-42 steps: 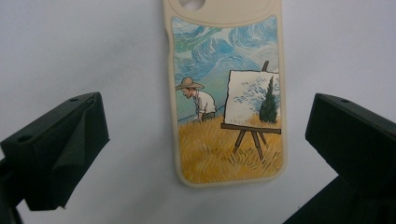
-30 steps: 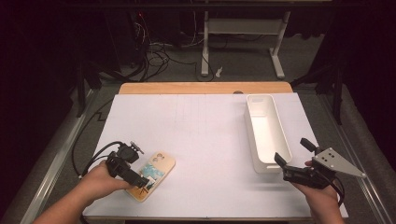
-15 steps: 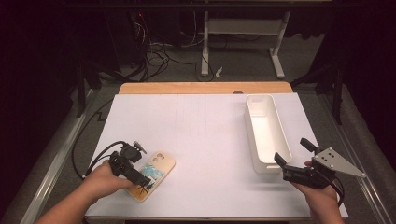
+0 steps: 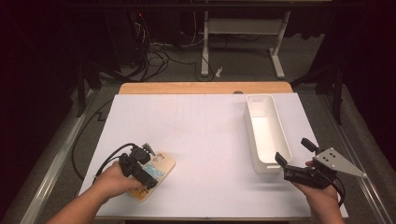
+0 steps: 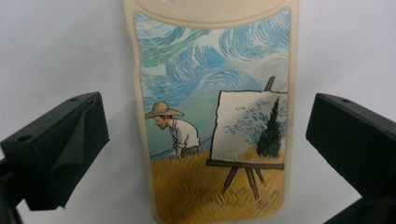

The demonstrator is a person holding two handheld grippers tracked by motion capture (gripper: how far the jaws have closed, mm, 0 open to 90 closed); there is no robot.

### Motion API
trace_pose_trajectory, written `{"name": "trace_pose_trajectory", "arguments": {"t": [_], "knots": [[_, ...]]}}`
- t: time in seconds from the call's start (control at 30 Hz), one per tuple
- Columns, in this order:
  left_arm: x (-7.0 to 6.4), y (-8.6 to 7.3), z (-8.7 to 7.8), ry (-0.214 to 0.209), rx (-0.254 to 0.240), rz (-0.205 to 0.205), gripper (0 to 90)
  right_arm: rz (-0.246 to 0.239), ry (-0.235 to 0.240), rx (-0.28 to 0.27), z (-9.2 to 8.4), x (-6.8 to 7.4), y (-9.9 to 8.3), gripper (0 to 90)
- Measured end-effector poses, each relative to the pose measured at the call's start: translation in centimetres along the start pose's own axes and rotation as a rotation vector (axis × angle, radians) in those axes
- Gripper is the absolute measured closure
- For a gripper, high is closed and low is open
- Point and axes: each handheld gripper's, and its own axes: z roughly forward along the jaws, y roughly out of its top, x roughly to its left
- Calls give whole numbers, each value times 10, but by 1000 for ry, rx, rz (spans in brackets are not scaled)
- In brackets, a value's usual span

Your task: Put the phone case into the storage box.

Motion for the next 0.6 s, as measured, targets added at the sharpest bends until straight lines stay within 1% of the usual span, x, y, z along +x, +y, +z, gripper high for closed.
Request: {"name": "trace_pose_trajectory", "arguments": {"t": [0.07,0.1,0.2,0.33,0.43,0.6], "knots": [[0,2,3,4,16,-9,6,-1,0,1,0,0,0,8],[1,2,4,-2,25,-13,6,-1,0,1,0,0,0,8],[1,4,9,-4,37,-25,6,-1,-2,0,0,0,0,8],[-1,5,14,-7,46,-19,6,1,-4,-1,-1,-1,0,8],[-3,6,17,6,57,-6,6,3,-5,-2,-1,-1,0,9],[-4,6,18,11,59,2,6,4,-6,-2,-1,-1,1,9]]}}
